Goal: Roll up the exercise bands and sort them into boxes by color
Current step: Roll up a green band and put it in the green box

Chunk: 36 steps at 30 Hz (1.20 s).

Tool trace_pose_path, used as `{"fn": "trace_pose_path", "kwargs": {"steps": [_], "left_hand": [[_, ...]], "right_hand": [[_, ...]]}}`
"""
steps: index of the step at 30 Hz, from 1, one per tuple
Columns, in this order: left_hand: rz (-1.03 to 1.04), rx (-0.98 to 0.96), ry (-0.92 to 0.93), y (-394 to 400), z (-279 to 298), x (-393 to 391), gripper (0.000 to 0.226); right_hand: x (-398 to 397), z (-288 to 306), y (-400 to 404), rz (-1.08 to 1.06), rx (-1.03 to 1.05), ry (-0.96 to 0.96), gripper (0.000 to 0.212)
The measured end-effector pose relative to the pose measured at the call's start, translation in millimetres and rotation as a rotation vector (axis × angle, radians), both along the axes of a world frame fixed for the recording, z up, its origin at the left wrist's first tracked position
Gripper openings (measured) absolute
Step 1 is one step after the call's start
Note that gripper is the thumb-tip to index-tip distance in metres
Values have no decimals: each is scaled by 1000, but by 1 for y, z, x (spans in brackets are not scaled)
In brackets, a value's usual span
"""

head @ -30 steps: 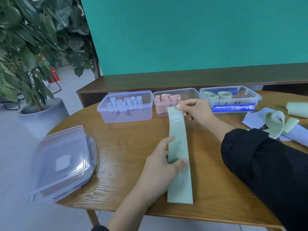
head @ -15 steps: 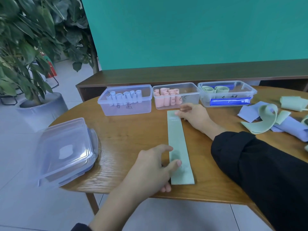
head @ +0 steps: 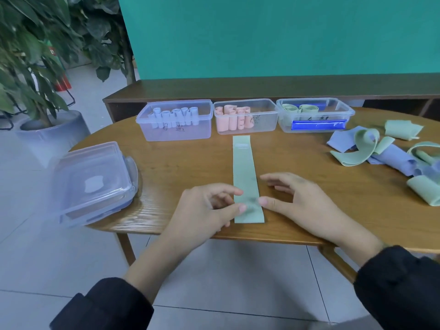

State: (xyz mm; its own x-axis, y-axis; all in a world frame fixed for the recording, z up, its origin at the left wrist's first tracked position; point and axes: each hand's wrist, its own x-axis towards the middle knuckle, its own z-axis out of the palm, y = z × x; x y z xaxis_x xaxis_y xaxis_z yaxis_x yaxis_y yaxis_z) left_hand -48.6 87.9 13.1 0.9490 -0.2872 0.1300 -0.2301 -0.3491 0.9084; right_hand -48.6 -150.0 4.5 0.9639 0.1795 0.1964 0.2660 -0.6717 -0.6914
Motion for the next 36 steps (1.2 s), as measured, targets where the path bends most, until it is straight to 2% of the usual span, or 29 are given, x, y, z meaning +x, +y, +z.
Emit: {"fn": "trace_pose_path", "kwargs": {"steps": [2,6,10,18,27,36], "left_hand": [[-29,32,-47,2,-1,-1,22],[-81,118,-86,6,-1,1,28],[-119,176,-194,9,-5,3,23],[-119,191,-226,9,-8,3,13],[-186,270,-340,11,-8,3,8],[-199,283,-305,12,-7,2,7]], "right_hand": [[-8,-3,2,34,-45,-68,36],[-18,-3,5,148,99,-61,20],[-19,-7,3,225,8,-79,22],[-18,-10,2,259,-56,-199,11],[-21,-5,3,274,-149,-274,16],[-29,-6,9,244,-255,-300,19]]}}
